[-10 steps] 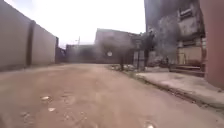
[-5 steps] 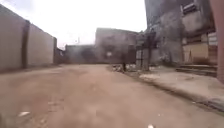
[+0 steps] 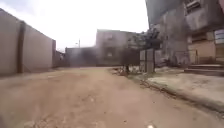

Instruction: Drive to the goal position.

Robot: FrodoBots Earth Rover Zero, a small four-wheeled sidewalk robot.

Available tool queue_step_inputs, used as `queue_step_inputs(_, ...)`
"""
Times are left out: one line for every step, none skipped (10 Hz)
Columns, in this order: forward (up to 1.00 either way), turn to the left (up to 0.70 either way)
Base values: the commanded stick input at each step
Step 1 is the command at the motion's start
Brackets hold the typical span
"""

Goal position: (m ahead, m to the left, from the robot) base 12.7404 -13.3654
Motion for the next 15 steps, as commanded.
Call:
queue_step_inputs(1.0,0.0)
queue_step_inputs(1.0,0.0)
queue_step_inputs(1.0,0.0)
queue_step_inputs(1.0,0.0)
queue_step_inputs(1.0,0.0)
queue_step_inputs(1.0,0.0)
queue_step_inputs(1.0,0.0)
queue_step_inputs(1.0,0.0)
queue_step_inputs(1.0,0.0)
queue_step_inputs(1.0,0.0)
queue_step_inputs(1.0,0.27)
queue_step_inputs(1.0,0.27)
queue_step_inputs(1.0,0.27)
queue_step_inputs(1.0,0.15)
queue_step_inputs(1.0,0.0)
